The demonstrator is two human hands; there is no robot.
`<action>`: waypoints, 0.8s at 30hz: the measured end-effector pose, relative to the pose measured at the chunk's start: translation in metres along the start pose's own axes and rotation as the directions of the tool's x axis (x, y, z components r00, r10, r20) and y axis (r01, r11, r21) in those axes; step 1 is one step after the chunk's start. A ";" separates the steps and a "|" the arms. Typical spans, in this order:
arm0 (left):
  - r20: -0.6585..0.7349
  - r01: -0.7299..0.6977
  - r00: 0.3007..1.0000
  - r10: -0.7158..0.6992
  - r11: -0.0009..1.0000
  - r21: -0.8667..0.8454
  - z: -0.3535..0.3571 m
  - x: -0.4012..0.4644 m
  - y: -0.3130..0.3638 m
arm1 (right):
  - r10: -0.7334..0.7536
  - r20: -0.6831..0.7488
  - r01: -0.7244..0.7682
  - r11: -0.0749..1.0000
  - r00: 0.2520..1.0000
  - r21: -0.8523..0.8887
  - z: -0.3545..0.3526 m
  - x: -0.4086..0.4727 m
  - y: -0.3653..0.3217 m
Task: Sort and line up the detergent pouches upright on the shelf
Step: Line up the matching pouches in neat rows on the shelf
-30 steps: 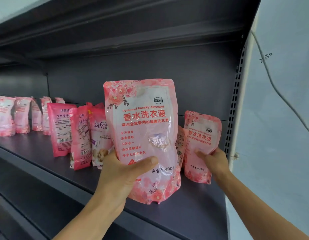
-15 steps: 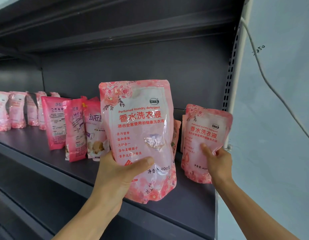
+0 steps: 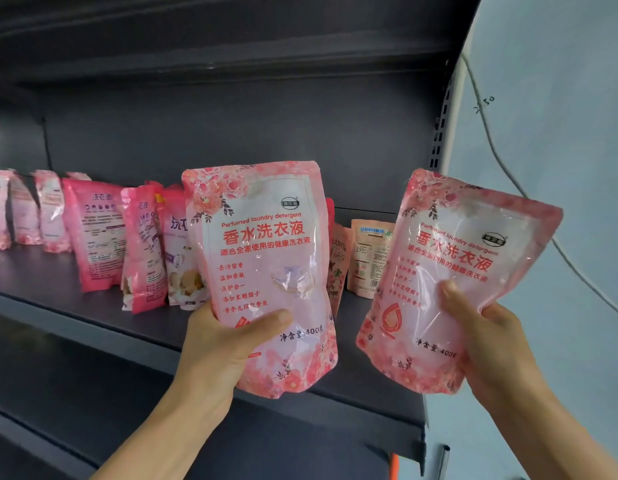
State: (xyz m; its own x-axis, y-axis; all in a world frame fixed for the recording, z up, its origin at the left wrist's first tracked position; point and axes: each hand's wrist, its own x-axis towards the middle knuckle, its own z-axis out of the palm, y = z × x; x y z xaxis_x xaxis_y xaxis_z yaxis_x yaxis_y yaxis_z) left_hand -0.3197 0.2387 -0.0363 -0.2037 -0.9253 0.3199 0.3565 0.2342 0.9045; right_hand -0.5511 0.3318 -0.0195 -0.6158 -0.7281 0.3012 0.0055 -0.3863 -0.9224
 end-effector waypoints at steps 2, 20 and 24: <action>0.031 -0.001 1.000 0.001 1.000 -0.008 -0.015 -0.002 0.005 | 0.015 0.041 -0.016 1.000 0.999 0.018 0.013 -0.018 -0.008; -0.223 0.079 0.974 -0.042 0.984 0.161 -0.297 -0.042 0.091 | 0.179 0.265 -0.231 0.957 0.948 0.176 0.275 -0.158 0.035; -0.267 0.104 0.962 -0.060 0.983 0.154 -0.349 -0.037 0.098 | 0.184 0.306 -0.248 0.952 0.934 0.182 0.328 -0.163 0.049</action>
State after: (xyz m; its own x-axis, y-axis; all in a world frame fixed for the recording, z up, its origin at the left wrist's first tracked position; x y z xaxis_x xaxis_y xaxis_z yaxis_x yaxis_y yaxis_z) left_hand 0.0410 0.1923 -0.0579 0.0266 -0.9837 0.1778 0.1887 0.1796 0.9655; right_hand -0.1923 0.2460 -0.0342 -0.3331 -0.9245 0.1852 0.3015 -0.2905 -0.9081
